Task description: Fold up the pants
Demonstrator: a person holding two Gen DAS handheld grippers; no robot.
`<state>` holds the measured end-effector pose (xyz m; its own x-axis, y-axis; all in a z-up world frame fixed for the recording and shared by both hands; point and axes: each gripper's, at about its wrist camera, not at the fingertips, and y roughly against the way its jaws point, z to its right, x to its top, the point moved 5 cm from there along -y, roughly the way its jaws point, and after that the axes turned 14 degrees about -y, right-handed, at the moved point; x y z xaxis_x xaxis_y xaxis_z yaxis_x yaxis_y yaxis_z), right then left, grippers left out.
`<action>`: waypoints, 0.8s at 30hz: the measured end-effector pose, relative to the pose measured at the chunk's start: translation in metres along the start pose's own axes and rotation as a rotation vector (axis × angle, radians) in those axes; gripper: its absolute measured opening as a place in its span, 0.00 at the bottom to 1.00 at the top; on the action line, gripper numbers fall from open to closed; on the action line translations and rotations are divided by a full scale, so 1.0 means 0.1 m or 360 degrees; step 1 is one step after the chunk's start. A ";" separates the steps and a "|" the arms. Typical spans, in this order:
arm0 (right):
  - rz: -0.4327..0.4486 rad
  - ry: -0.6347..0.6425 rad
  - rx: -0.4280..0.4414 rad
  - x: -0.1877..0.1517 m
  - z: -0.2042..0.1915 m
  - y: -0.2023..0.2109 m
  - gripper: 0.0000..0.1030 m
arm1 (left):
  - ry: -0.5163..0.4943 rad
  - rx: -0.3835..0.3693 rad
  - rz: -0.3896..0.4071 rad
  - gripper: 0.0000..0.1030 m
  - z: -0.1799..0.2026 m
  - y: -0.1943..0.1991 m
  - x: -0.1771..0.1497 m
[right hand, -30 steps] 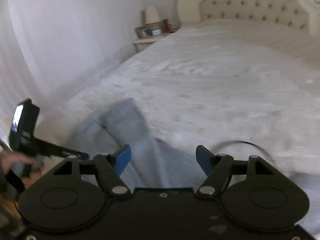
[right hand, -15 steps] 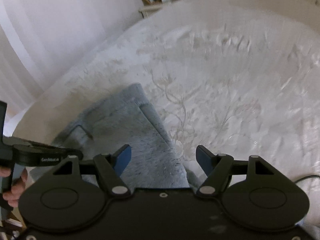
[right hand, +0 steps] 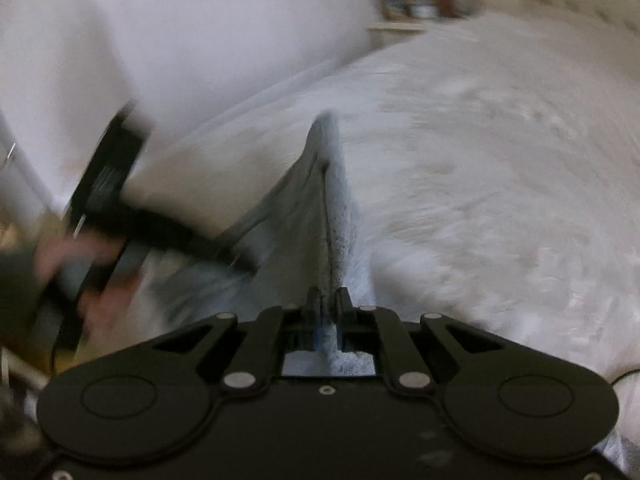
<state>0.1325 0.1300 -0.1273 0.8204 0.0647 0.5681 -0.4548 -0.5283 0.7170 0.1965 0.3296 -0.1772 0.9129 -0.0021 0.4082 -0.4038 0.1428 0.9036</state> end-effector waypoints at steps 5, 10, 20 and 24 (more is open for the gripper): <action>-0.0154 0.0193 0.0041 -0.56 -0.46 -0.14 0.09 | 0.0134 0.0083 0.0094 0.10 -0.32 0.36 -0.09; -0.0195 0.0271 0.0010 -0.78 -0.65 -0.31 0.09 | 0.0108 0.0173 0.0237 0.10 -0.41 0.73 -0.07; -0.0244 0.0355 -0.0012 -0.89 -0.71 -0.41 0.09 | -0.0327 -0.0007 0.0195 0.10 0.27 0.60 -0.08; -0.0263 0.0298 -0.0028 -0.88 -0.68 -0.49 0.10 | -0.0527 -0.0003 -0.0022 0.10 0.46 0.23 -0.38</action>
<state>0.0585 0.2077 -0.1849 0.8063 0.3057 0.5064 -0.3271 -0.4829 0.8123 0.1499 0.2874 -0.1662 0.8491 -0.3256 0.4160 -0.3909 0.1424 0.9093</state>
